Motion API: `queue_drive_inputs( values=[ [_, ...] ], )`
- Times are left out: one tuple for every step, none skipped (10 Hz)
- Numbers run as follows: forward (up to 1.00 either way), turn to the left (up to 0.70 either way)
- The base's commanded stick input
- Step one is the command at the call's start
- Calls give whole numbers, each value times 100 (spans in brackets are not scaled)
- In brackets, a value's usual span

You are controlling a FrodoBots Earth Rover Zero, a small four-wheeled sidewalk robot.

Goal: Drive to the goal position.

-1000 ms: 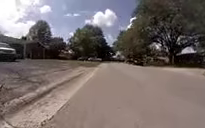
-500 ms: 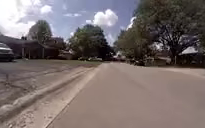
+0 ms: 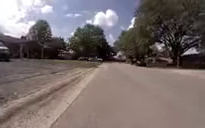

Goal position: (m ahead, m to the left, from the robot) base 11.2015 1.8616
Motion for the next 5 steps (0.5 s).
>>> queue_drive_inputs(
  values=[
    [100,0],
    [100,0],
    [100,0],
    [100,0],
    [100,0]
  ],
)
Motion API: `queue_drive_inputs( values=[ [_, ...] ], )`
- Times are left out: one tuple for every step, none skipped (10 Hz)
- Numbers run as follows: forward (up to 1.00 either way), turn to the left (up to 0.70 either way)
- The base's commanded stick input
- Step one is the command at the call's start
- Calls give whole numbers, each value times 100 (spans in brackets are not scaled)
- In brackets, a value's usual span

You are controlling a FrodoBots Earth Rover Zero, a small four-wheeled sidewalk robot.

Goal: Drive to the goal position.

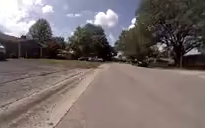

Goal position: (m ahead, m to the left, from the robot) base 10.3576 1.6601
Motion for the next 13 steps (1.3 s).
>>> queue_drive_inputs(
  values=[
    [100,0],
    [100,0],
    [100,0],
    [100,0],
    [100,0],
    [100,0],
    [100,0],
    [100,-6],
    [100,-5],
    [100,0],
    [100,0],
    [100,0],
    [100,0]
  ],
)
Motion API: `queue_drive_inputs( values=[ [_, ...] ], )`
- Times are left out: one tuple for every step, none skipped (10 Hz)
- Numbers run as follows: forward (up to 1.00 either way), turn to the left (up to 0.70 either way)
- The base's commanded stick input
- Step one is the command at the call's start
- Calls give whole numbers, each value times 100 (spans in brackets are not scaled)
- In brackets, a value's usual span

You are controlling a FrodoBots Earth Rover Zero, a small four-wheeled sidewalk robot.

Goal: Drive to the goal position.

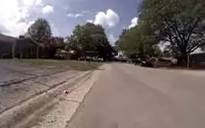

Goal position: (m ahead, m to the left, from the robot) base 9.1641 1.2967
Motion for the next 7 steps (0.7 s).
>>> queue_drive_inputs(
  values=[
    [100,0],
    [100,0],
    [100,0],
    [100,0],
    [100,-12],
    [100,-32],
    [100,-10]
  ],
)
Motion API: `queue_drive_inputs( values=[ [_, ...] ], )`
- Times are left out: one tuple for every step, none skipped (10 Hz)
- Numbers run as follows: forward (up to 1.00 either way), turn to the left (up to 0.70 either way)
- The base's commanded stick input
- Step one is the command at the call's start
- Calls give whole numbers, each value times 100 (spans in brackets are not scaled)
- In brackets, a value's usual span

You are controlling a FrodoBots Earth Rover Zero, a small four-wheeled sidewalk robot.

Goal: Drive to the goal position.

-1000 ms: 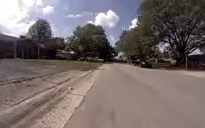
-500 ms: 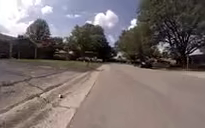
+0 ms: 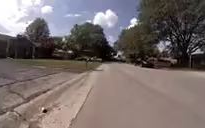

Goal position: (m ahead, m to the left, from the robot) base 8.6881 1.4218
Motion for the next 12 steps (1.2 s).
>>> queue_drive_inputs(
  values=[
    [100,0],
    [100,0],
    [100,0],
    [100,0],
    [100,0],
    [100,0],
    [100,0],
    [100,0],
    [100,0],
    [100,0],
    [100,0],
    [100,0]
  ],
)
